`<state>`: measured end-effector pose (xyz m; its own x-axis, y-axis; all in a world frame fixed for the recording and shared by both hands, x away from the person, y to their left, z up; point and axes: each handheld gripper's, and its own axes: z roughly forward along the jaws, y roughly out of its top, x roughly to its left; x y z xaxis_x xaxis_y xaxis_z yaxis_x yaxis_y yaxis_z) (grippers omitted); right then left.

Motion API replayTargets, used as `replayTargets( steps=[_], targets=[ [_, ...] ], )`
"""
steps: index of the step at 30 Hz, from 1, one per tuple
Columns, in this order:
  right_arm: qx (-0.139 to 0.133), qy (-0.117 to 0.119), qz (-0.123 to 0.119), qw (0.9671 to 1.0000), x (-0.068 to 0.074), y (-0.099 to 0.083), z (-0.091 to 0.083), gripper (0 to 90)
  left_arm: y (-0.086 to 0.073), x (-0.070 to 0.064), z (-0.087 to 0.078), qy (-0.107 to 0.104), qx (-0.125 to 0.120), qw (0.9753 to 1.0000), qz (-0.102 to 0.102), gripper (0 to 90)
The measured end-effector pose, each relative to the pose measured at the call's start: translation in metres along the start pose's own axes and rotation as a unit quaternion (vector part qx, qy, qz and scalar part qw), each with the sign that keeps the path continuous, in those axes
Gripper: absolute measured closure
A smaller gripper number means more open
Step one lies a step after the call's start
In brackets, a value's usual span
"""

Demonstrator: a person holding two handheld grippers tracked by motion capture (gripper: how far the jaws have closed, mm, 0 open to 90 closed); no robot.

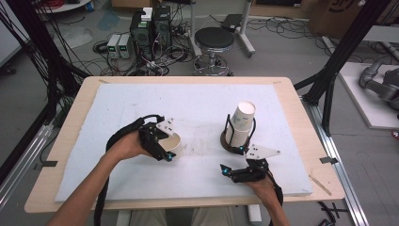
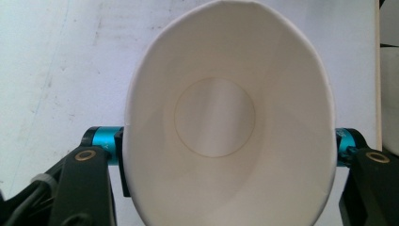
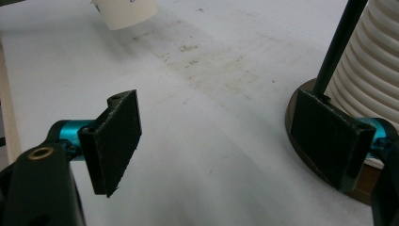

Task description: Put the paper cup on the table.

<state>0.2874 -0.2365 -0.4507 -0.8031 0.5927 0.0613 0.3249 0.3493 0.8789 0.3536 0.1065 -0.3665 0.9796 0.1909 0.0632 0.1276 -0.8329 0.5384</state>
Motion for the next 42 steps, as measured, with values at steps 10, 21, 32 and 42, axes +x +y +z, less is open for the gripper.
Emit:
replayTargets(
  steps=[10, 21, 32, 42],
  targets=[
    [0.000, 0.000, -0.003, 1.0000, 0.000, 0.000, 0.000, 17.5, 0.009, 0.001, 0.013, -0.002, 0.028, 0.9996, 0.000, 33.6],
    [0.000, 0.002, -0.005, 1.0000, 0.000, 0.000, 0.000, 17.5, 0.019, 0.000, 0.024, -0.001, 0.068, 0.9976, 0.006, 33.7],
    [-0.001, 0.002, -0.003, 1.0000, 0.000, 0.000, 0.000, 17.6, 0.022, -0.001, 0.035, -0.005, 0.093, 0.9956, 0.008, 33.7],
    [-0.001, 0.002, -0.001, 1.0000, 0.000, 0.000, 0.000, 17.5, 0.024, -0.002, 0.041, -0.007, 0.097, 0.9951, 0.013, 33.6]
  ],
)
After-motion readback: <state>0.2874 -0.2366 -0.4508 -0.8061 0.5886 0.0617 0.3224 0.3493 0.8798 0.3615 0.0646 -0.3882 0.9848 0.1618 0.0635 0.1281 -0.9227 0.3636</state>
